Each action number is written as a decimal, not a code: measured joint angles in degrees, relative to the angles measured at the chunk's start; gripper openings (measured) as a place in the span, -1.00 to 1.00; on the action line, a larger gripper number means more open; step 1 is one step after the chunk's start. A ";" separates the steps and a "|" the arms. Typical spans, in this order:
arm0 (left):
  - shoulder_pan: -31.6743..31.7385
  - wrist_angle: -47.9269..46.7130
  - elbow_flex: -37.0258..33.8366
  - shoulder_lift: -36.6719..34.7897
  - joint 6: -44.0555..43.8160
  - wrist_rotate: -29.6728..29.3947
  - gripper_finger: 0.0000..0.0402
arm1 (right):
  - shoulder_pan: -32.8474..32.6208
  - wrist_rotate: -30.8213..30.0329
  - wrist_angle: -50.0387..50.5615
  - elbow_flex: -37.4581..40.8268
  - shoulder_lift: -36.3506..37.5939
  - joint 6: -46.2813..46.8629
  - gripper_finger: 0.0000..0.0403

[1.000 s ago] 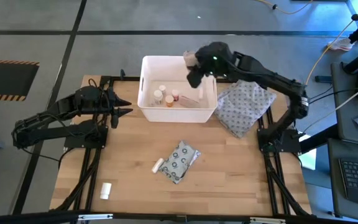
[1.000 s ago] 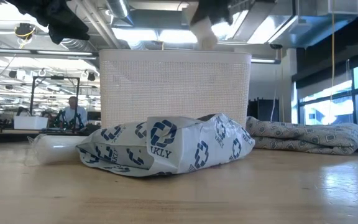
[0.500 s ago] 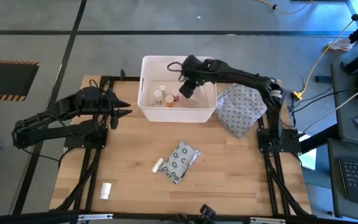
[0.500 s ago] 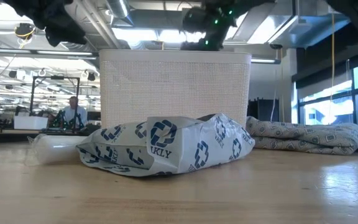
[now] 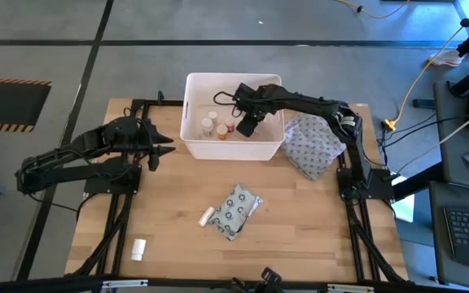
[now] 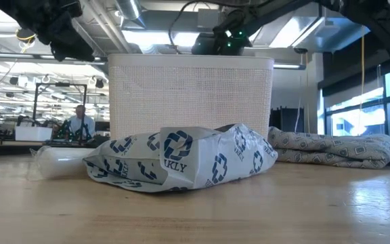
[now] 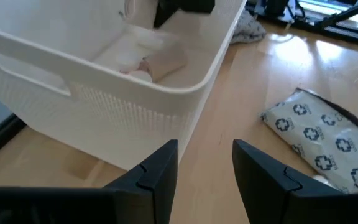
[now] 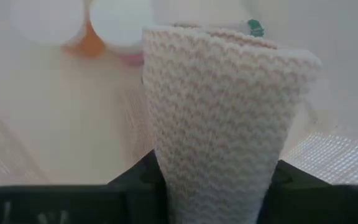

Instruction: Pick & place medical supplies in basket/bin

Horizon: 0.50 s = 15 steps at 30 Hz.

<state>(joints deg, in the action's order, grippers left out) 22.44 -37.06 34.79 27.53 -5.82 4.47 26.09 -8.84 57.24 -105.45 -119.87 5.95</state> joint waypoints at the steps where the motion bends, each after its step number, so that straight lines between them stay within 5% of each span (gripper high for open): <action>1: -0.02 0.16 -0.07 0.00 0.00 0.01 -0.28 | 0.00 -0.02 0.49 0.00 -0.21 -0.04 -0.32; 15: -0.01 11.11 -0.18 0.58 4.11 5.15 -0.22 | 0.00 -0.12 3.11 -0.02 -0.26 2.78 0.46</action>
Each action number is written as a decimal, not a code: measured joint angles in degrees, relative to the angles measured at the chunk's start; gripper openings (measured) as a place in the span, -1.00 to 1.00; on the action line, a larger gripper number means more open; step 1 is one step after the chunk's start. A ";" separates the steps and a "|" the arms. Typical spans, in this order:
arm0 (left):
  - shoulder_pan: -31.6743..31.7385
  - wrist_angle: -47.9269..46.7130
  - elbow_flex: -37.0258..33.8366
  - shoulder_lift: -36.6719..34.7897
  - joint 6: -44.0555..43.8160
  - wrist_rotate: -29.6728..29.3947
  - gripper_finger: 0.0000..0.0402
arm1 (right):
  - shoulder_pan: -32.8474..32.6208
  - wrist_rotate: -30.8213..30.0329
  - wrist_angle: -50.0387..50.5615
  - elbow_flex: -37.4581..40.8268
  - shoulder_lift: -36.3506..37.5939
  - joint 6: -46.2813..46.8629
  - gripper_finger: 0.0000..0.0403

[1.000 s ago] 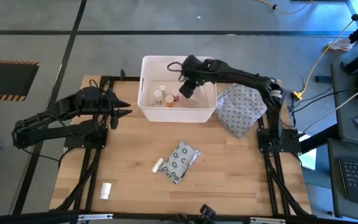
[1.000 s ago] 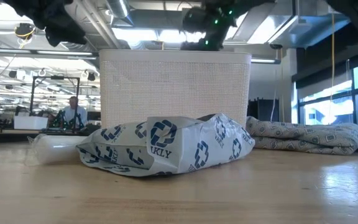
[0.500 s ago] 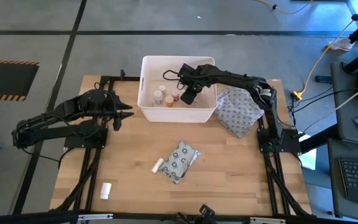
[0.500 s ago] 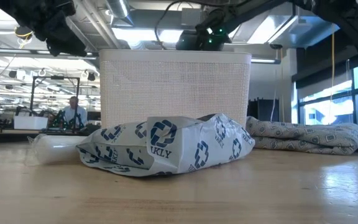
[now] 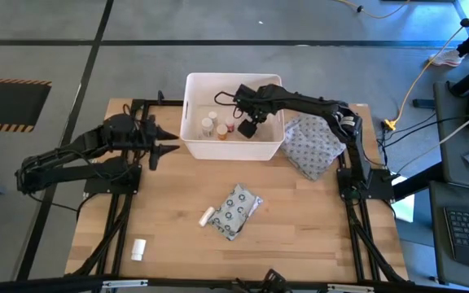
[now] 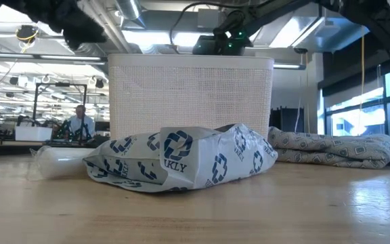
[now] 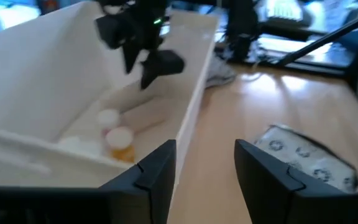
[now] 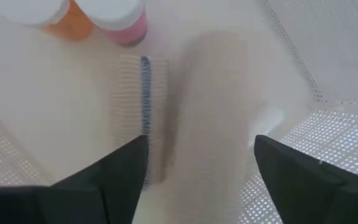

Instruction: Pick & place medical supplies in basket/bin

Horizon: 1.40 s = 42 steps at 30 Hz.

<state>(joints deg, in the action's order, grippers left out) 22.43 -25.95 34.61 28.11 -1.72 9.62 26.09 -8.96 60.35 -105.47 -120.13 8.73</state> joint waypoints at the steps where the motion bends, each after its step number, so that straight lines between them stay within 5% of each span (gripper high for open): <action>1: 0.00 0.84 0.00 0.20 -0.03 1.24 -0.20 | 0.00 -0.01 0.02 0.00 0.34 0.00 0.49; 10: -1.79 11.39 0.01 4.63 1.00 7.37 0.02 | -0.55 -0.70 0.64 -0.04 8.61 0.31 0.52; 18: -10.23 13.53 0.02 15.07 0.01 11.61 0.17 | -6.58 -5.49 0.06 -0.13 20.25 0.25 0.52; 23: -18.59 13.83 1.02 23.05 -0.07 3.07 0.16 | -14.31 -10.92 1.34 -0.13 25.81 1.67 0.52; 29: -29.48 6.16 7.07 31.60 -2.41 -9.54 0.16 | -24.76 -25.02 6.56 2.08 30.24 6.02 0.52; 38: -41.38 -5.90 17.53 44.30 -16.44 -20.74 0.13 | -34.86 -28.21 2.05 25.93 42.84 18.13 0.52; 42: -44.96 -10.23 19.18 49.54 -23.74 -20.58 0.13 | -40.02 -37.46 -3.86 36.96 49.93 23.80 0.52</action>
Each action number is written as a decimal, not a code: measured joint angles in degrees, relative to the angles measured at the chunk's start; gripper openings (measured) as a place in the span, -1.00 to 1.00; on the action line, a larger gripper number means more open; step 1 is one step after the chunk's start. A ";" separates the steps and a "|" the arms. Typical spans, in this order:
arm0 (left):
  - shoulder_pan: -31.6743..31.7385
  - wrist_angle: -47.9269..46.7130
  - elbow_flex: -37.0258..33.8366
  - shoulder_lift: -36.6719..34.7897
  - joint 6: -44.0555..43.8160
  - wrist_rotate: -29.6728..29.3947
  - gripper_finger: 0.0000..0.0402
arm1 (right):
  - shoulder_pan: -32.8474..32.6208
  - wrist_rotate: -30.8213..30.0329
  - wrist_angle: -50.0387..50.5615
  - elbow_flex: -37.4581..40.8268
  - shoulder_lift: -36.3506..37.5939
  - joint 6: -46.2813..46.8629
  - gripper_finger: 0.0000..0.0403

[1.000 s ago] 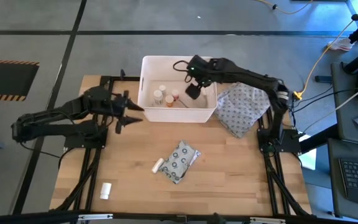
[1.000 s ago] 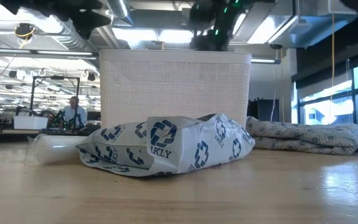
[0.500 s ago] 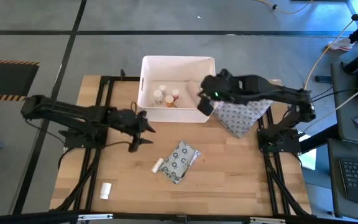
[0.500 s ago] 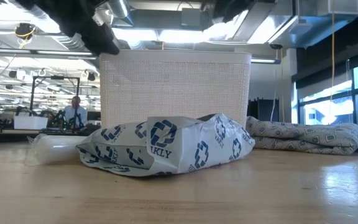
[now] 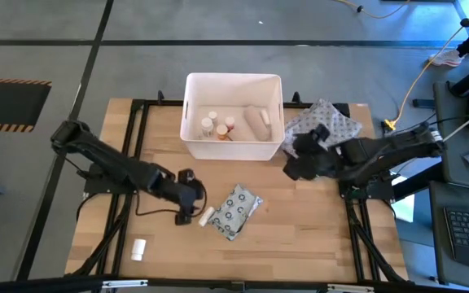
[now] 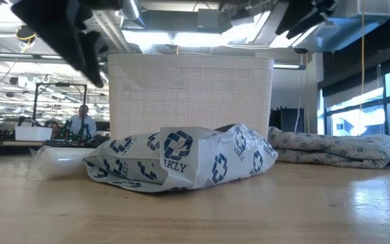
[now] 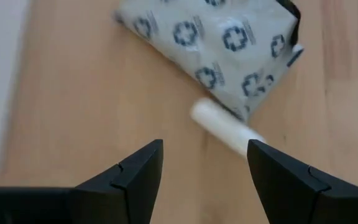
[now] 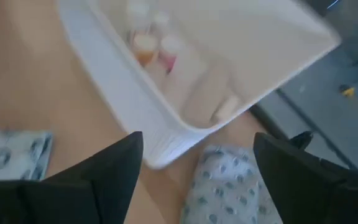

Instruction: Pick & place medical supplies in basket/bin

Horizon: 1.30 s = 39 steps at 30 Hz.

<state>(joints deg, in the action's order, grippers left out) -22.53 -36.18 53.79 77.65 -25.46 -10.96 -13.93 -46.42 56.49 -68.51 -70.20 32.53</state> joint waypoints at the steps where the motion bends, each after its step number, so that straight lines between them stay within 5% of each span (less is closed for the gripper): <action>1: -0.74 0.53 0.12 1.01 -2.19 0.02 0.12 | -1.18 -2.98 -1.75 2.32 1.47 0.45 0.52; 6: -2.24 5.59 0.21 5.60 -12.95 0.07 0.12 | -5.38 -11.62 -13.57 12.45 6.79 -1.26 0.52; 14: -2.22 10.53 0.27 13.64 -16.68 -0.09 0.12 | -6.75 -13.11 -27.01 22.73 8.91 -7.75 0.52; 30: -2.12 10.67 0.45 22.51 -19.47 5.52 0.11 | -6.73 -13.06 -27.10 24.02 8.90 -7.21 0.52; 39: -2.07 10.40 0.30 22.40 -13.75 5.12 -0.20 | -6.73 -13.04 -27.08 24.02 8.90 -7.55 0.52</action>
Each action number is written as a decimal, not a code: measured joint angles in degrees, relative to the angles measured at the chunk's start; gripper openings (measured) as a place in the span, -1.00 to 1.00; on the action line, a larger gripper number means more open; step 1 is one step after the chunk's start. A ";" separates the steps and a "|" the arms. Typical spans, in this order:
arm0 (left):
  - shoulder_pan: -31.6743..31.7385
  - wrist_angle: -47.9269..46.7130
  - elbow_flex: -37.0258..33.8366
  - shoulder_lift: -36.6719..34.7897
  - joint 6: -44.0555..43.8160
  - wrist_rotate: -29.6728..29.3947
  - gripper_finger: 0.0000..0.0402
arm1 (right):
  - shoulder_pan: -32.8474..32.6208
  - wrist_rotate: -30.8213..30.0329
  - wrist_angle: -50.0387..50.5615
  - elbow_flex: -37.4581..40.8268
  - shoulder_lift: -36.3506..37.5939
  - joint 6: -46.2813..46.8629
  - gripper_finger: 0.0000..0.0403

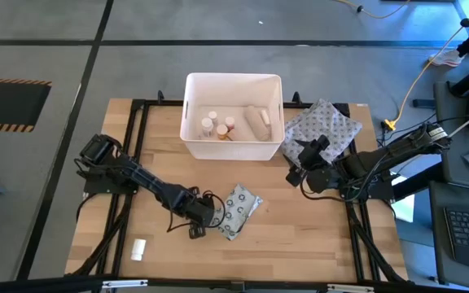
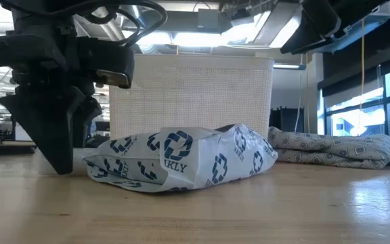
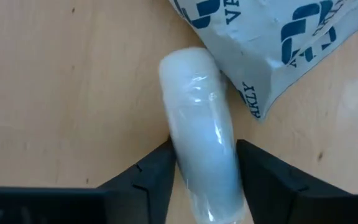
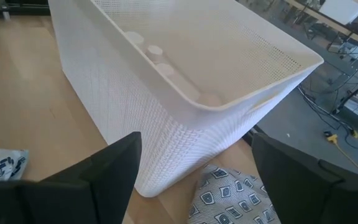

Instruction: Pick & place medical supplies in basket/bin

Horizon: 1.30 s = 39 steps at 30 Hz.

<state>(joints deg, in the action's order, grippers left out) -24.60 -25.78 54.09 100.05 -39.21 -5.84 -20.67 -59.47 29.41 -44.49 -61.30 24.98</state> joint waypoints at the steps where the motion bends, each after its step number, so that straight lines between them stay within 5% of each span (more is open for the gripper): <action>1: 0.00 -0.08 -0.02 0.00 0.16 -0.16 -0.24 | 0.00 0.00 0.02 0.00 0.00 -0.01 0.52; 10: 1.72 -1.83 3.21 -2.84 3.66 6.86 -0.60 | 0.00 0.00 0.22 0.00 0.00 -1.61 0.52; 16: 3.90 -3.82 9.37 -9.06 9.95 9.34 -0.66 | 0.01 0.03 1.22 0.00 0.00 -1.52 0.52; 23: 8.41 -2.13 16.32 -17.48 23.25 -5.77 -0.64 | 0.02 0.05 2.13 0.00 0.00 -1.33 0.52; 26: 12.40 -3.26 20.49 -18.38 27.49 -8.60 -0.64 | 0.02 0.05 2.21 0.00 -0.01 -1.30 0.52; 39: 37.76 -14.55 40.14 -7.92 38.00 -2.26 -0.65 | 0.02 0.14 4.09 0.00 -0.04 0.45 0.52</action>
<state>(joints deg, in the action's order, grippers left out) 13.16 -40.33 94.23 92.13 -1.21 -8.10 -20.65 -59.33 33.49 -44.49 -61.34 25.43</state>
